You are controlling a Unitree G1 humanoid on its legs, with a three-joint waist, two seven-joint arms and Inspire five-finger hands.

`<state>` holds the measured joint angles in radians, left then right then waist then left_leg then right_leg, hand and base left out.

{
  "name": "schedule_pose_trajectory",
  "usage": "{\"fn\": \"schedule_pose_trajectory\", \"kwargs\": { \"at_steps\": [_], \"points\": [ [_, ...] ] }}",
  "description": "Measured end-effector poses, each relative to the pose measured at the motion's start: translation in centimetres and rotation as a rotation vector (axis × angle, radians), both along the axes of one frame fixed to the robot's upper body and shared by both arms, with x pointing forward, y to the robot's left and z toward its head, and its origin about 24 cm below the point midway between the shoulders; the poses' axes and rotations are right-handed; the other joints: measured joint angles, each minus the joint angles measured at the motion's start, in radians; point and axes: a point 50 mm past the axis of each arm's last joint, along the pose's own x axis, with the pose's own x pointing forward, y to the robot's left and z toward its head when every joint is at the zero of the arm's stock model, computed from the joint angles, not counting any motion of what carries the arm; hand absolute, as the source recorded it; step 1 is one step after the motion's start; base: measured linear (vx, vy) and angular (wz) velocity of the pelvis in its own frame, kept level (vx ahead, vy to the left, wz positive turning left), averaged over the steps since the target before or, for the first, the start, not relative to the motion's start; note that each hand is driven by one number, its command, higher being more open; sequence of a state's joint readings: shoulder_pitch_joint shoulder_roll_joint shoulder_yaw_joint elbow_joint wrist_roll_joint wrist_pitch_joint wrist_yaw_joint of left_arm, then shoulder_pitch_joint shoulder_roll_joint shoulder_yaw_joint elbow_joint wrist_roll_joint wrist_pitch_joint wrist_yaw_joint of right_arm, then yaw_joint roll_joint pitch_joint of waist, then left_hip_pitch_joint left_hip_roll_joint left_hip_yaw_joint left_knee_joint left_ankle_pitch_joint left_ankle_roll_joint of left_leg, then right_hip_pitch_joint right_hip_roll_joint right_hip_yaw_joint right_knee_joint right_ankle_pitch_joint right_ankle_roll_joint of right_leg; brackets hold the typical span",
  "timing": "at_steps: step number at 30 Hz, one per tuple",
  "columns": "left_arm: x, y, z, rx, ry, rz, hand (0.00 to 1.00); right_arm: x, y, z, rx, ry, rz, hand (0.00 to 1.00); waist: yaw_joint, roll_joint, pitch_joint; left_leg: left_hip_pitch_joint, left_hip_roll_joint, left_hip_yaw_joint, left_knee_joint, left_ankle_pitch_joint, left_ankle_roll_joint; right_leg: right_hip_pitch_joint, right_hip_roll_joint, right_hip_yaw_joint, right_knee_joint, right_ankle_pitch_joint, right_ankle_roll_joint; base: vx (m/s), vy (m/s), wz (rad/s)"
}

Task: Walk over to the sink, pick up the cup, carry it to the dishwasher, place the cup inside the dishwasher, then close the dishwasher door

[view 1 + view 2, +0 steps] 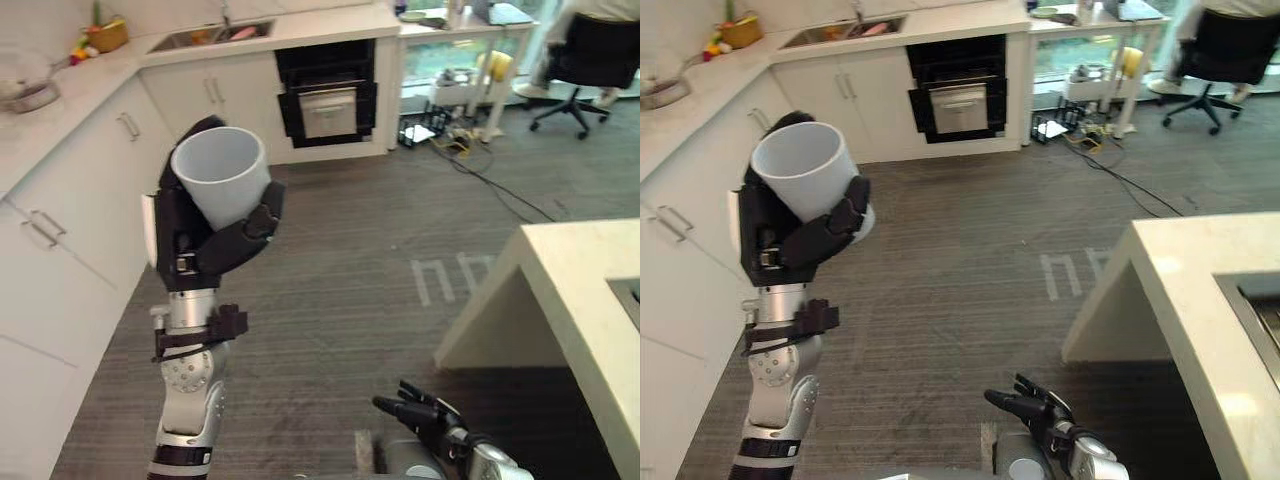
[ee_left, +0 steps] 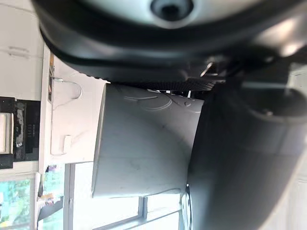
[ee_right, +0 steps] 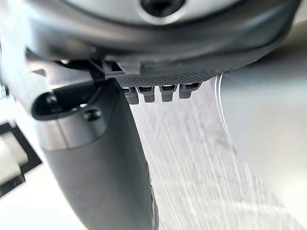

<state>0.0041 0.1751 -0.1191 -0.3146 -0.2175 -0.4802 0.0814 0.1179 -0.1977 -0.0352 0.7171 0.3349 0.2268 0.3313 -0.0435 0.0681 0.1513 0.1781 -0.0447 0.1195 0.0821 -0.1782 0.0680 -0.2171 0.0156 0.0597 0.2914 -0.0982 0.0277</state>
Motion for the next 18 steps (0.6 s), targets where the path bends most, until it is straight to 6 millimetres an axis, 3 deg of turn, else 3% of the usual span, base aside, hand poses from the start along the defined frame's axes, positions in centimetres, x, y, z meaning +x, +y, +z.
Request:
{"fn": "schedule_pose_trajectory", "kwargs": {
  "at_steps": [1,4,8,10,11,15,17,18],
  "points": [
    [-0.4,-1.1,0.4,0.015,-0.026,-0.067,0.0,-0.5,0.1,-0.2,0.002,0.02,-0.008,1.0,0.005,-0.012,-0.003,0.01,0.001,-0.002,0.054,-0.049,-0.015,0.025,-0.011,-0.021,0.004,0.104,-0.022,0.39,-0.156,0.56],
    [-0.6,-3.5,2.2,0.079,-0.129,-0.228,0.0,-1.0,-0.6,-0.2,0.026,0.033,-0.078,1.0,-0.003,0.009,-0.015,-0.003,0.06,0.047,0.137,-0.064,-0.039,0.033,-0.001,-0.073,0.104,0.035,-0.068,0.33,-0.099,0.57],
    [-0.4,-5.0,4.2,0.119,-0.237,-0.316,0.0,-3.0,-1.0,-0.4,0.032,0.046,-0.137,1.0,-0.015,0.002,-0.009,-0.003,0.092,0.033,0.216,-0.091,-0.06,0.048,-0.005,-0.101,0.213,-0.031,-0.064,0.17,-0.062,0.71],
    [-0.7,-4.8,4.9,0.096,-0.287,-0.326,0.0,-3.3,-1.0,-0.2,0.036,0.034,-0.144,1.0,-0.026,-0.005,-0.005,-0.001,0.096,0.035,0.253,-0.149,-0.053,0.046,-0.012,-0.097,0.28,-0.105,-0.065,0.05,-0.034,0.34],
    [-2.8,-4.3,6.5,0.001,-0.49,-0.338,0.0,-4.4,0.6,0.3,0.083,0.013,-0.17,1.0,-0.05,-0.058,-0.099,-0.115,0.184,0.134,0.572,-0.351,-0.078,-0.018,0.007,-0.083,0.445,-0.224,-0.075,0.01,-0.006,0.09],
    [-2.8,-4.2,6.5,0.0,-0.49,-0.335,0.0,-4.9,0.6,0.2,0.082,0.024,-0.175,1.0,-0.055,-0.058,-0.108,-0.112,0.185,0.141,0.568,-0.35,-0.08,-0.023,0.013,-0.079,0.444,-0.224,-0.075,0.0,0.0,-0.06],
    [-2.7,-4.0,6.5,-0.005,-0.488,-0.316,0.0,-5.8,0.6,-0.1,0.082,0.039,-0.184,1.0,-0.051,-0.061,-0.138,-0.086,0.193,0.178,0.535,-0.341,-0.086,-0.026,0.026,-0.061,0.434,-0.225,-0.073,0.02,-0.004,-0.43],
    [-2.4,-3.7,6.4,-0.023,-0.476,-0.258,0.0,-7.5,0.4,-0.6,0.088,0.054,-0.215,1.0,-0.056,-0.053,-0.197,-0.058,0.198,0.205,0.467,-0.313,-0.089,-0.02,0.018,-0.076,0.402,-0.232,-0.069,0.11,-0.008,-0.46]
  ]
}}
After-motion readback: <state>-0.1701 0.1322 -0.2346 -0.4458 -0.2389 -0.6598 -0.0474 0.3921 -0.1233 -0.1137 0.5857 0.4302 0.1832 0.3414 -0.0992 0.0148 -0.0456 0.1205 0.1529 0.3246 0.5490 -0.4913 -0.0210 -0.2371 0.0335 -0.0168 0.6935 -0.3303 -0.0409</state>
